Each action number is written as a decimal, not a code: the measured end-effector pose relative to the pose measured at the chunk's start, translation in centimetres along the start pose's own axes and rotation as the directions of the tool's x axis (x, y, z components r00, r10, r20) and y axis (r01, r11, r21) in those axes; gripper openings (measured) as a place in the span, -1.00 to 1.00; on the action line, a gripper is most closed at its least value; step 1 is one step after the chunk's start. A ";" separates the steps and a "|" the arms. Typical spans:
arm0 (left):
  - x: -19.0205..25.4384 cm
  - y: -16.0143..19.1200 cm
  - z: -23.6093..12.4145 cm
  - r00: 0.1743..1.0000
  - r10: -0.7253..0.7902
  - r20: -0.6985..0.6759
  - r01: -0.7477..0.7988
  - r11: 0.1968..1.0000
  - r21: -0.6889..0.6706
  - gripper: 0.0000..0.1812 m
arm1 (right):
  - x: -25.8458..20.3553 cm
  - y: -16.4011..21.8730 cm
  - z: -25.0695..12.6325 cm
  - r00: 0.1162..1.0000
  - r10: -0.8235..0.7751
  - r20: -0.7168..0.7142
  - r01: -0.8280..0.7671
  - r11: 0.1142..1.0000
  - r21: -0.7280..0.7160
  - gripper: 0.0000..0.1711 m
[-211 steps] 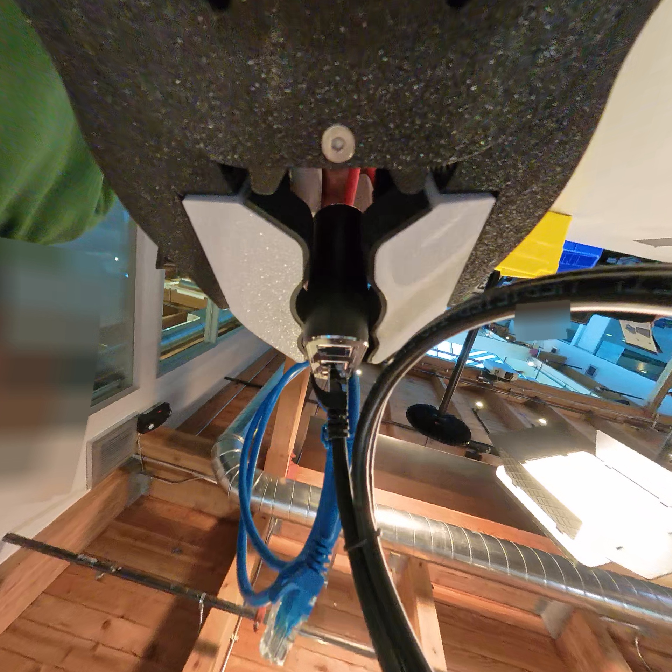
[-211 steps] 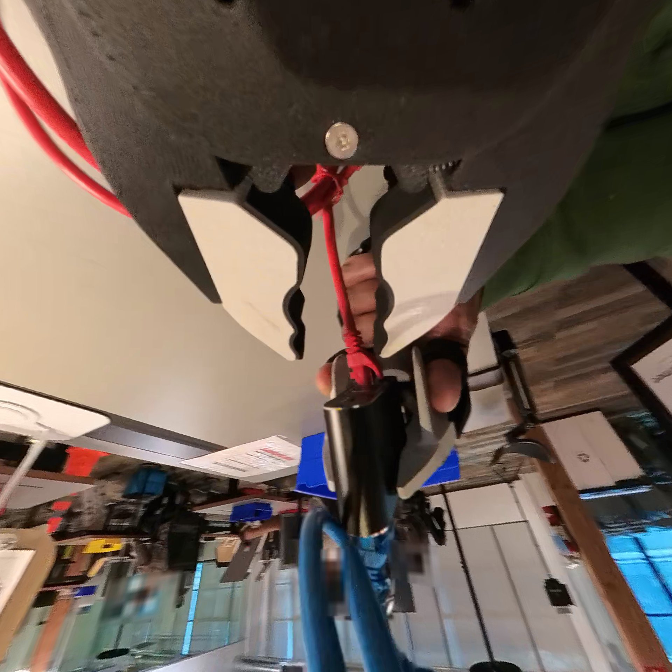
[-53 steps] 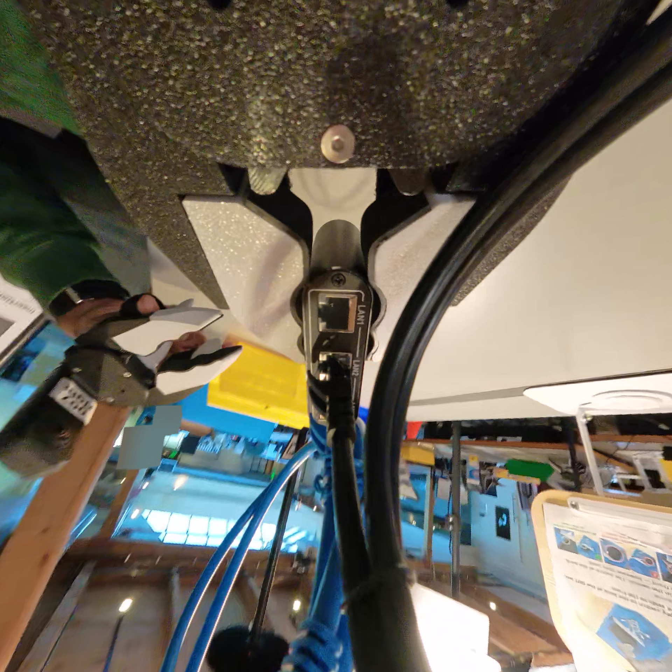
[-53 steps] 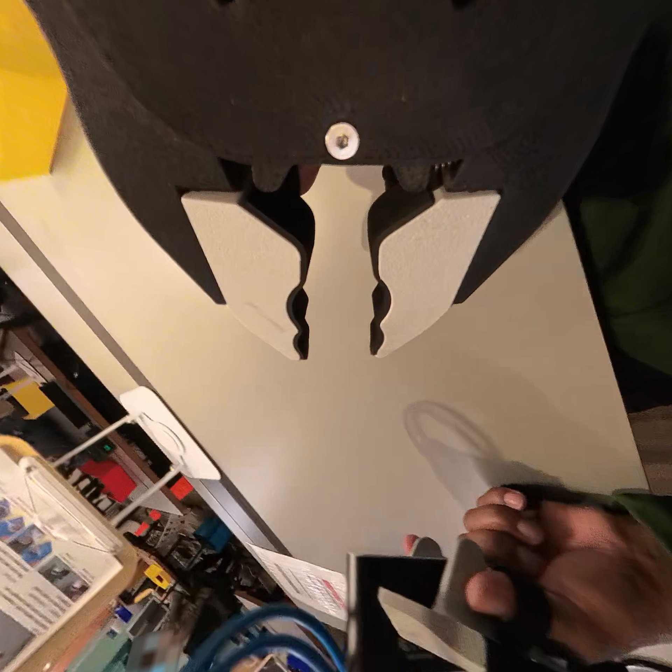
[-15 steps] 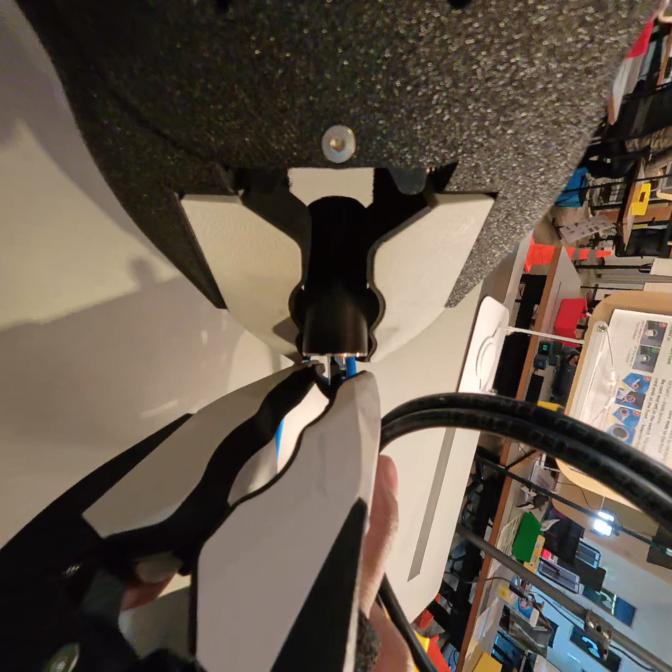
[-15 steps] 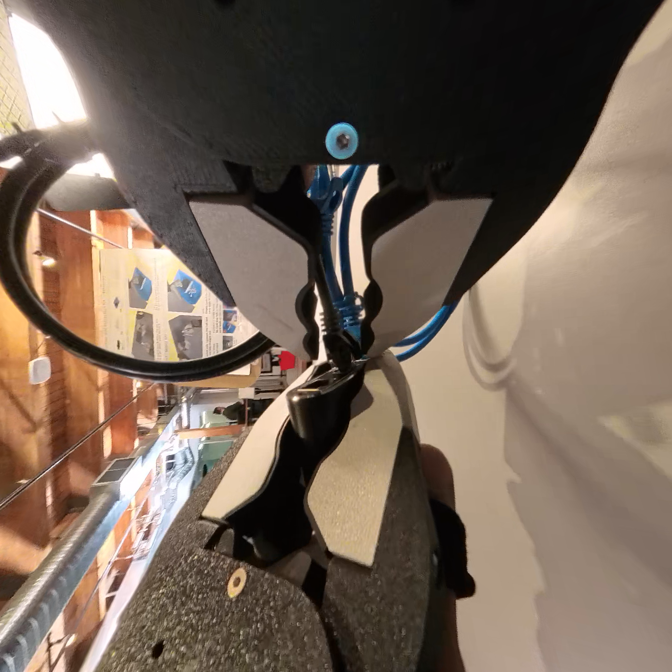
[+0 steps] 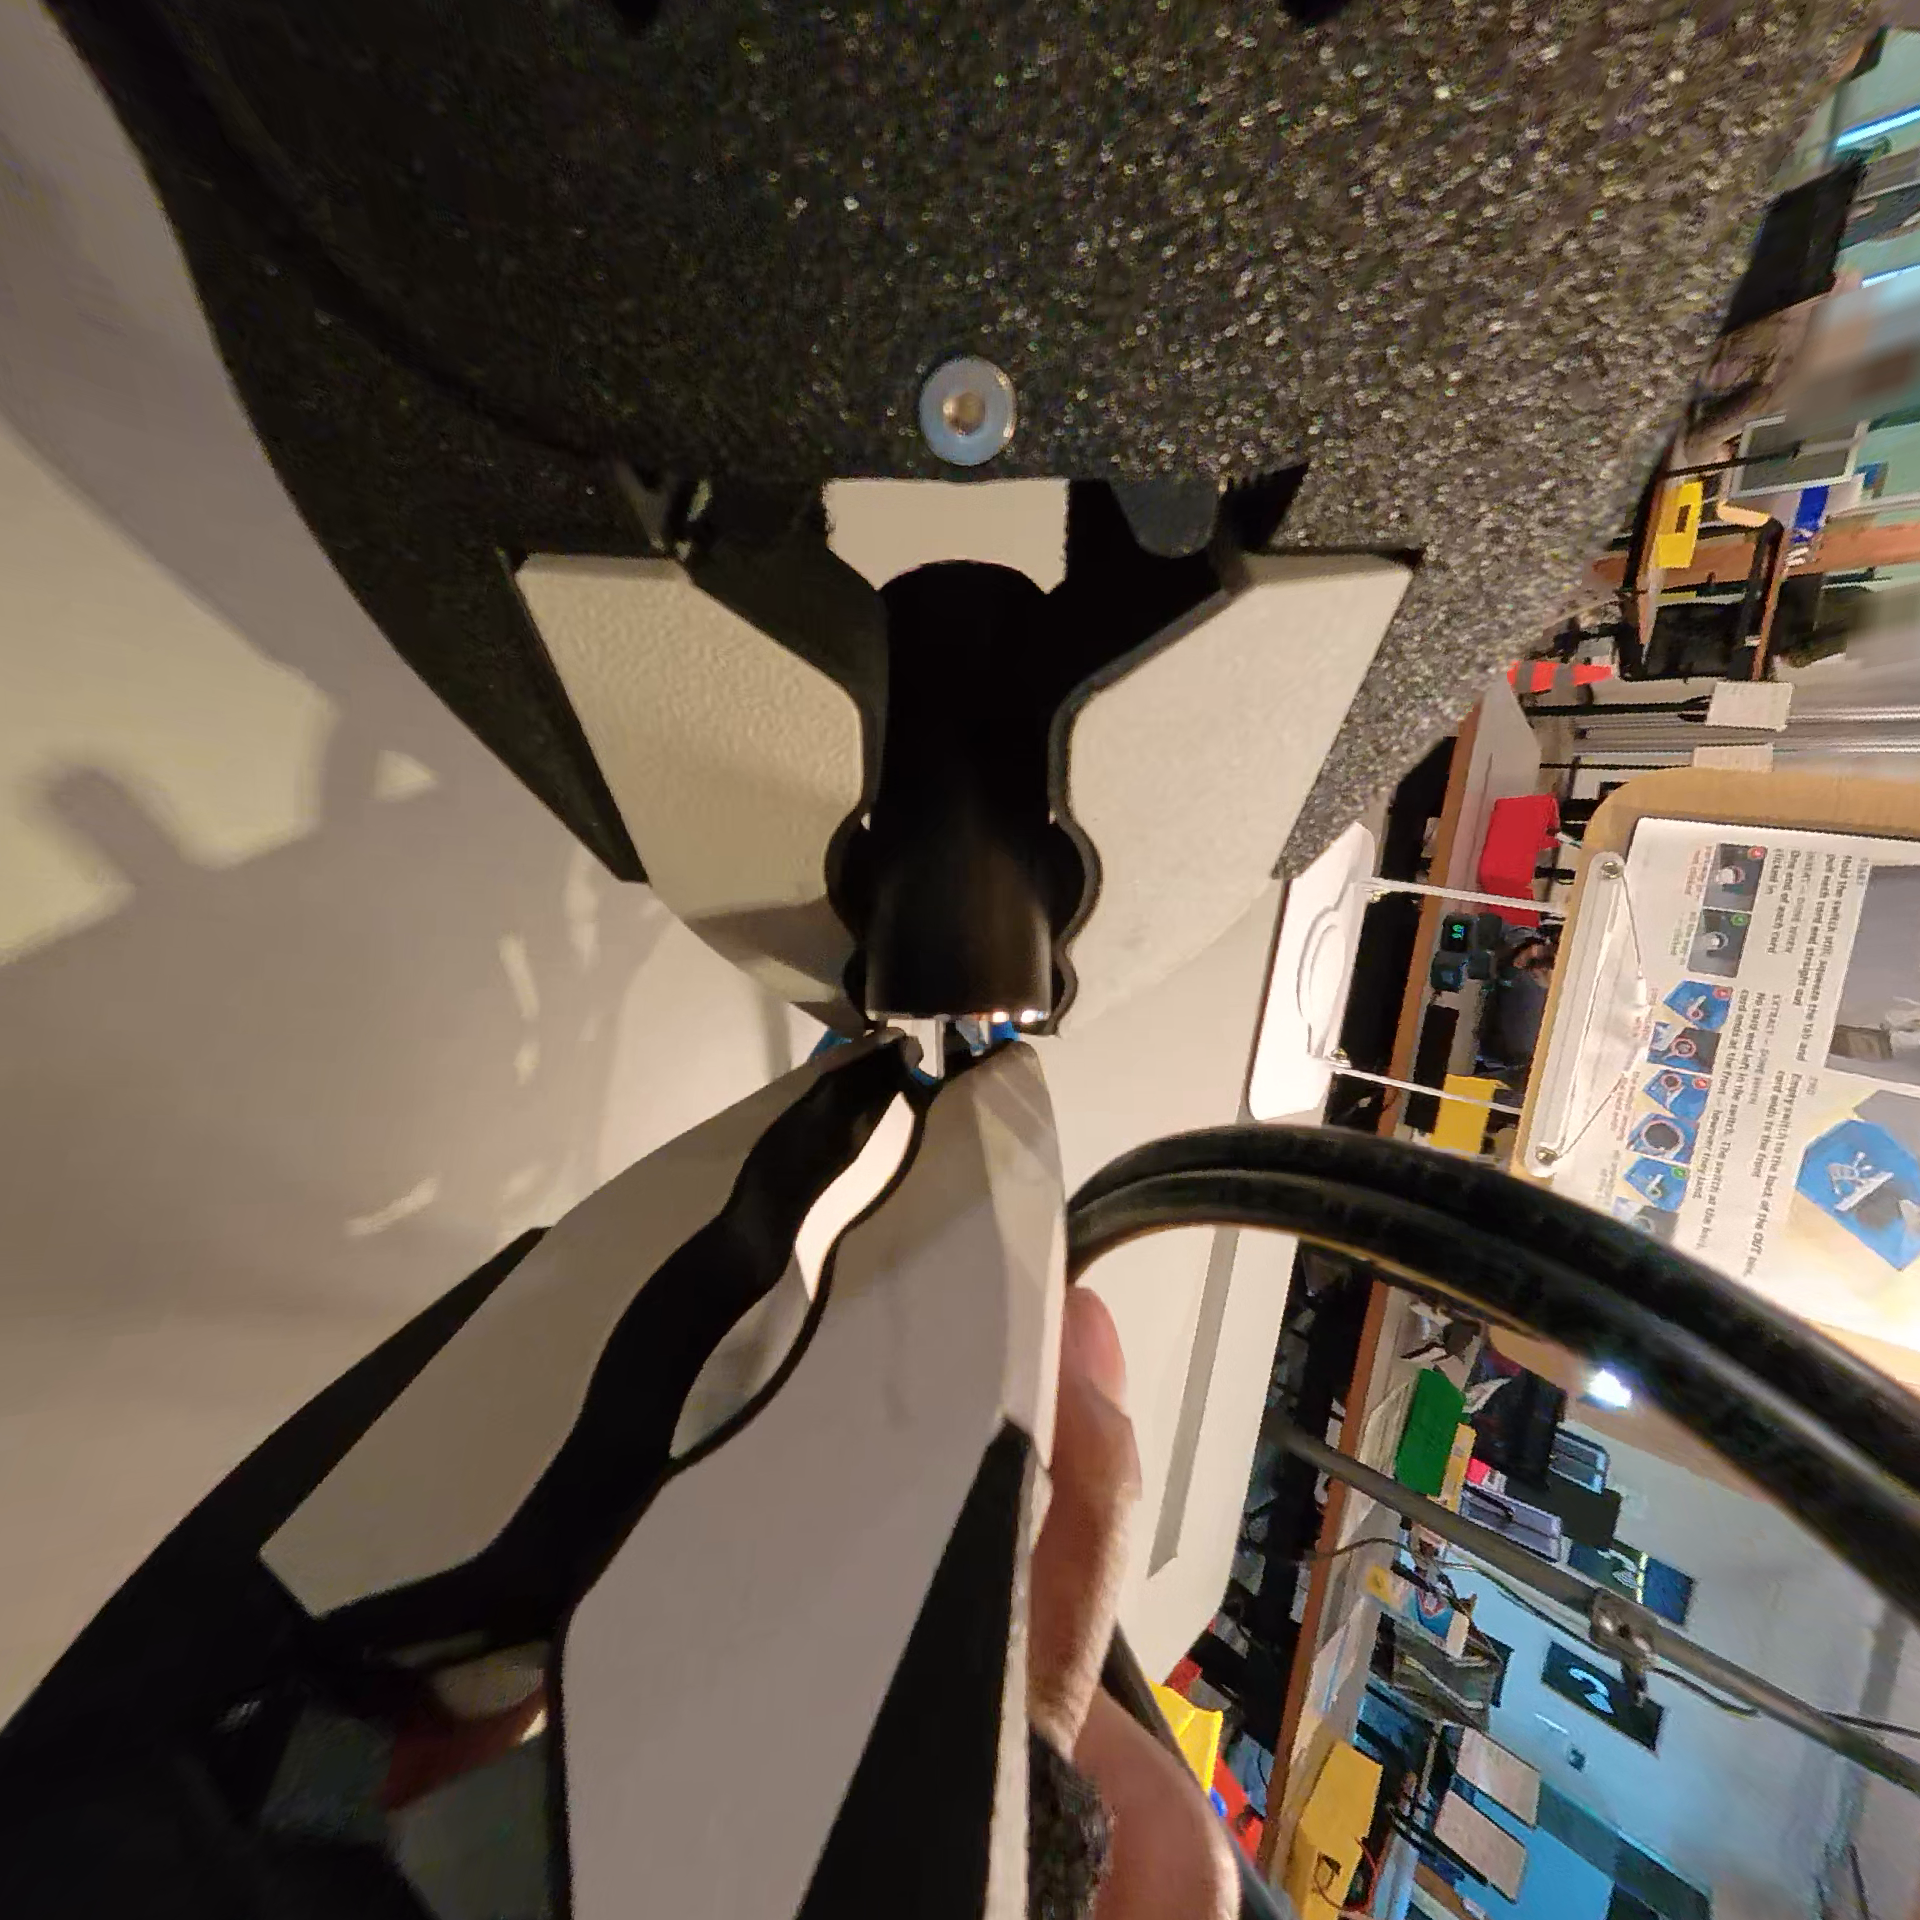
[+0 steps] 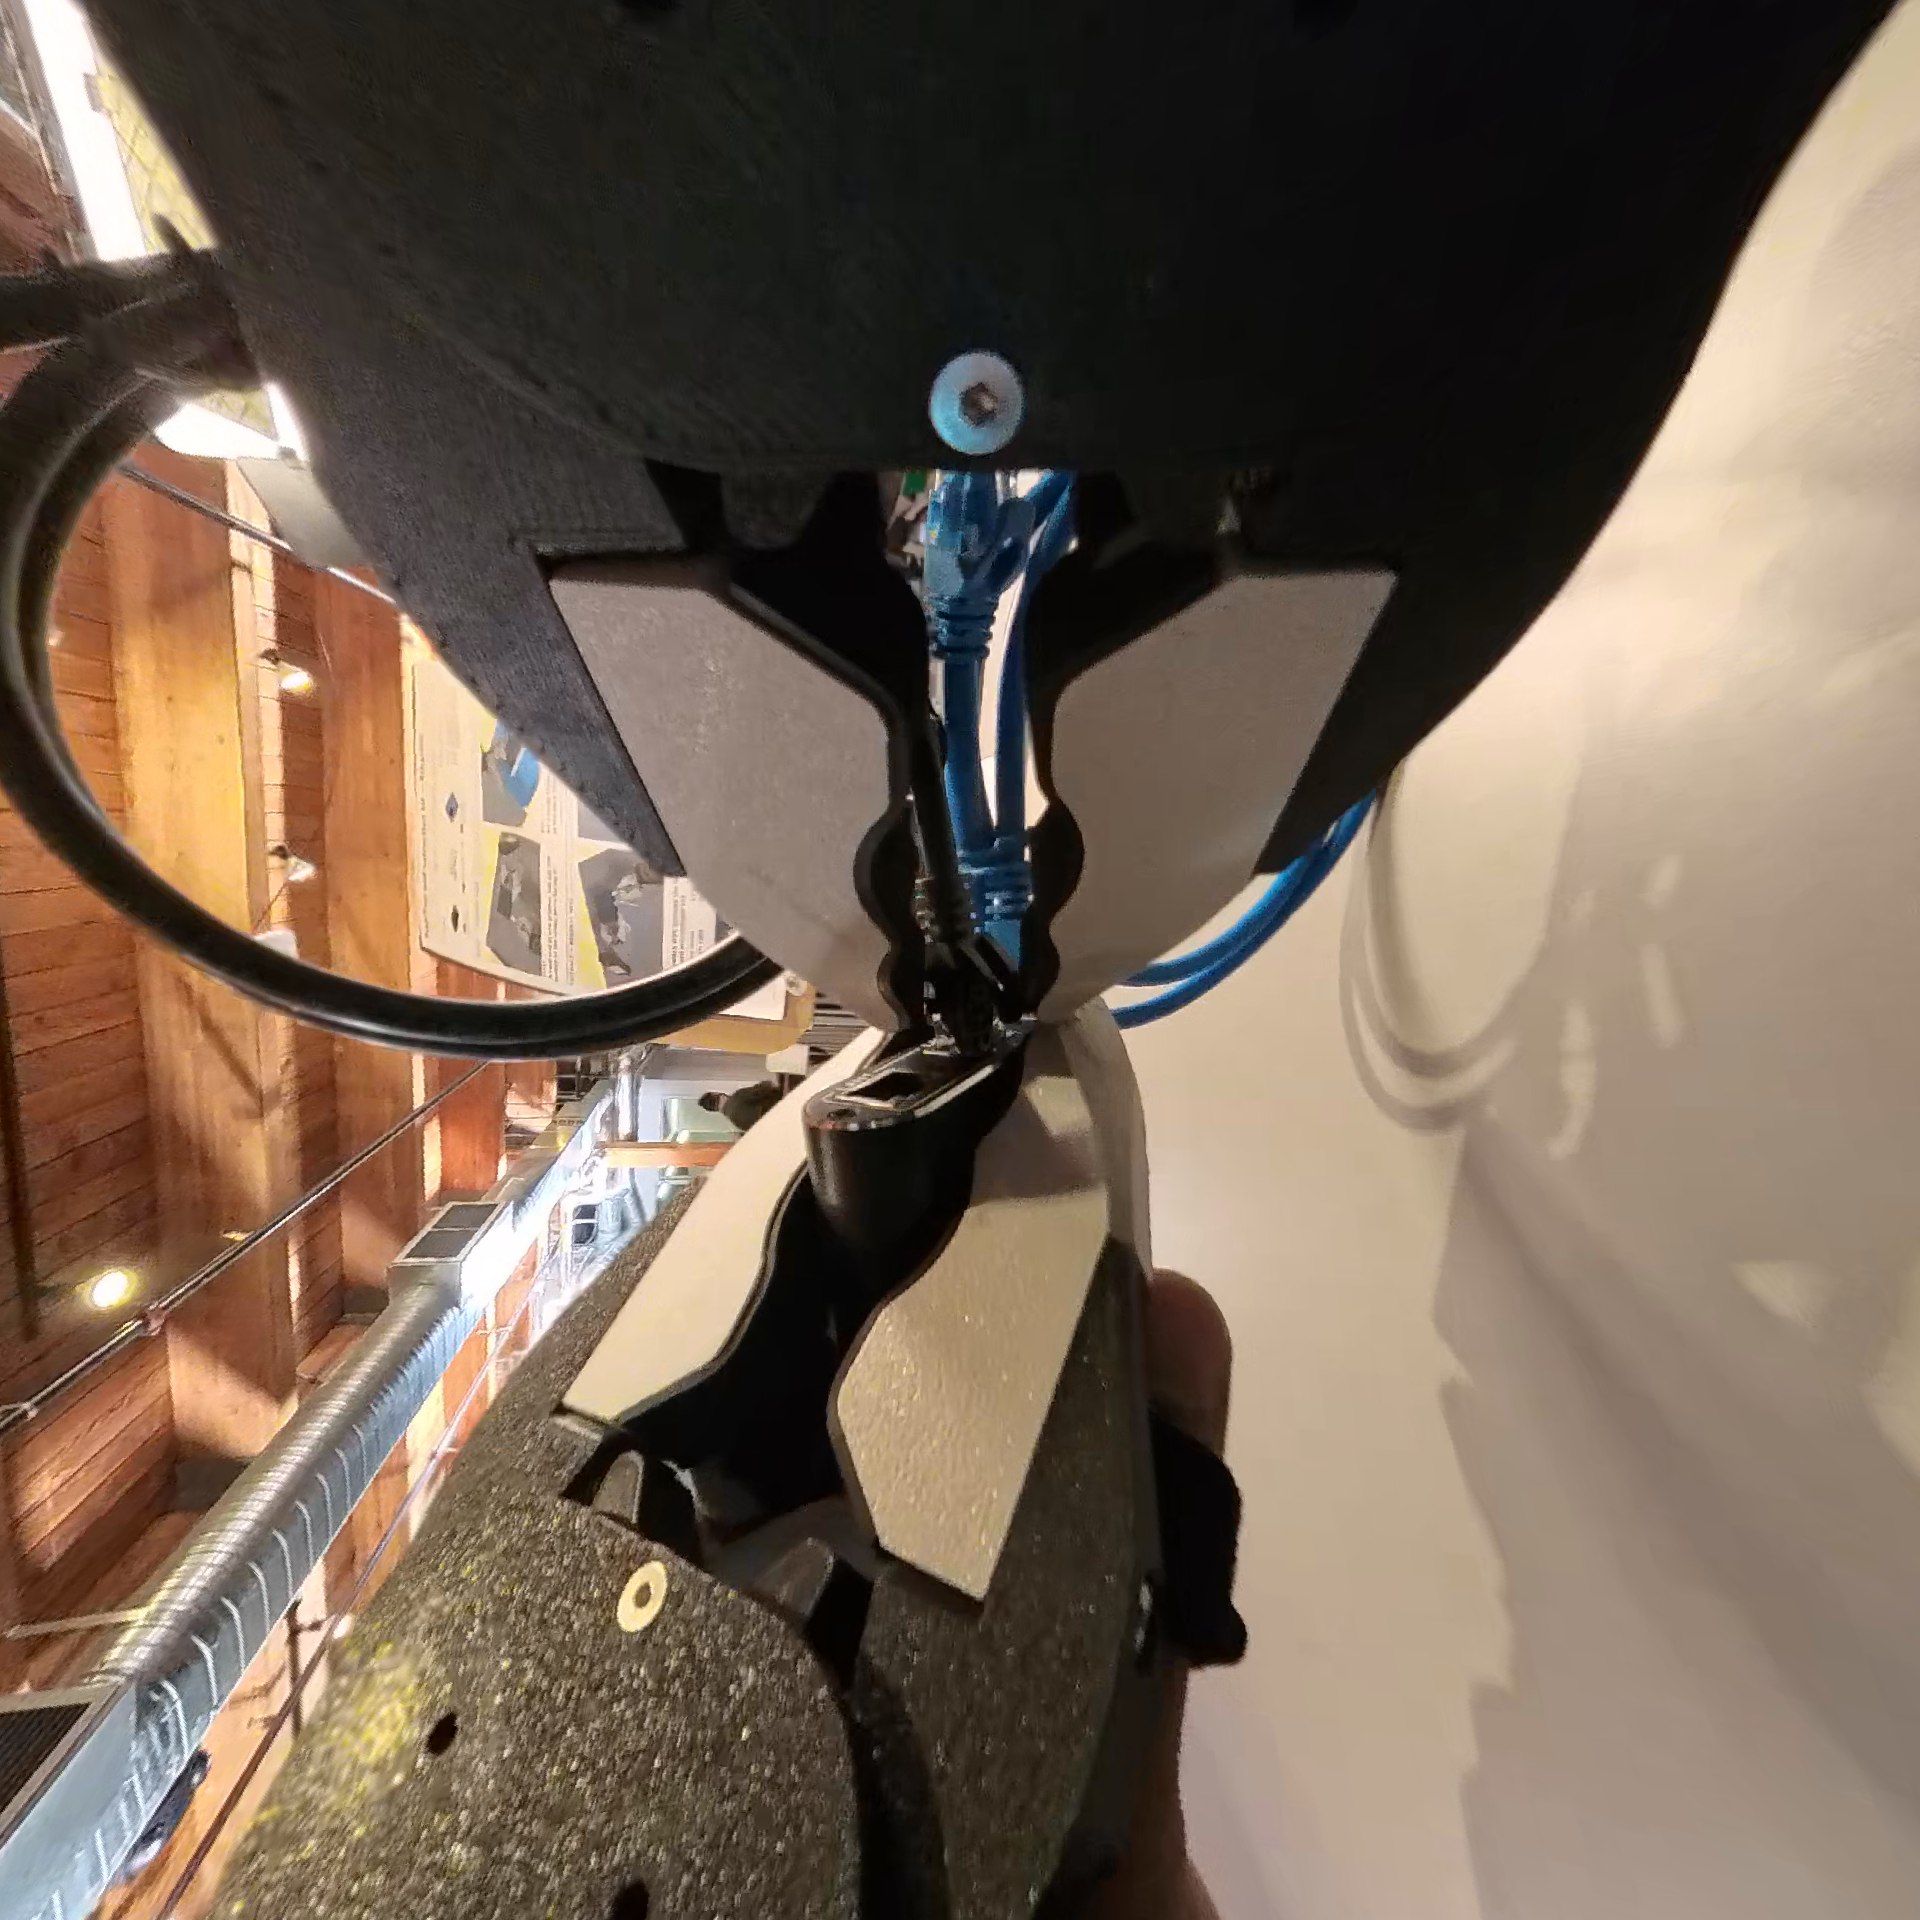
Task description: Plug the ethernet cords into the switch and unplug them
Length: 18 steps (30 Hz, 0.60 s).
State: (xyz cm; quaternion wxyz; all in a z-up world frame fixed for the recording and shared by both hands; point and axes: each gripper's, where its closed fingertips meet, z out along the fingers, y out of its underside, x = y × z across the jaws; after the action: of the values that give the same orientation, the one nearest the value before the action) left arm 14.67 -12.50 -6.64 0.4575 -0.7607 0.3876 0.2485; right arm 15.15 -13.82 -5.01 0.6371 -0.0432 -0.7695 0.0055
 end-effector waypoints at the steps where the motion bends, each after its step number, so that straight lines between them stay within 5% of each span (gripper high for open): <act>1: 0.0 -0.1 0.0 1.000 0.008 0.007 -0.008 1.000 0.004 -0.68 | 0.0 0.0 -0.1 1.000 -0.005 -0.003 0.005 1.000 0.003 -0.80; 10: 0.1 0.5 0.7 0.981 0.159 0.115 -0.155 0.987 -0.042 -0.68 | -1.0 0.6 0.6 0.998 -0.056 0.006 0.057 0.996 -0.071 -0.80; 18: 0.7 0.6 0.7 0.970 0.181 0.160 -0.192 0.980 0.053 -0.69 | -1.7 0.8 0.8 0.992 -0.081 -0.099 0.072 0.993 -0.093 -0.81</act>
State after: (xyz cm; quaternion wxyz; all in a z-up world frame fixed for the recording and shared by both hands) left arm 14.58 -12.29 -7.74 0.4863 -0.6834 0.4289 0.3353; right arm 14.67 -13.10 -6.87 0.6729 -0.0424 -0.7364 -0.0557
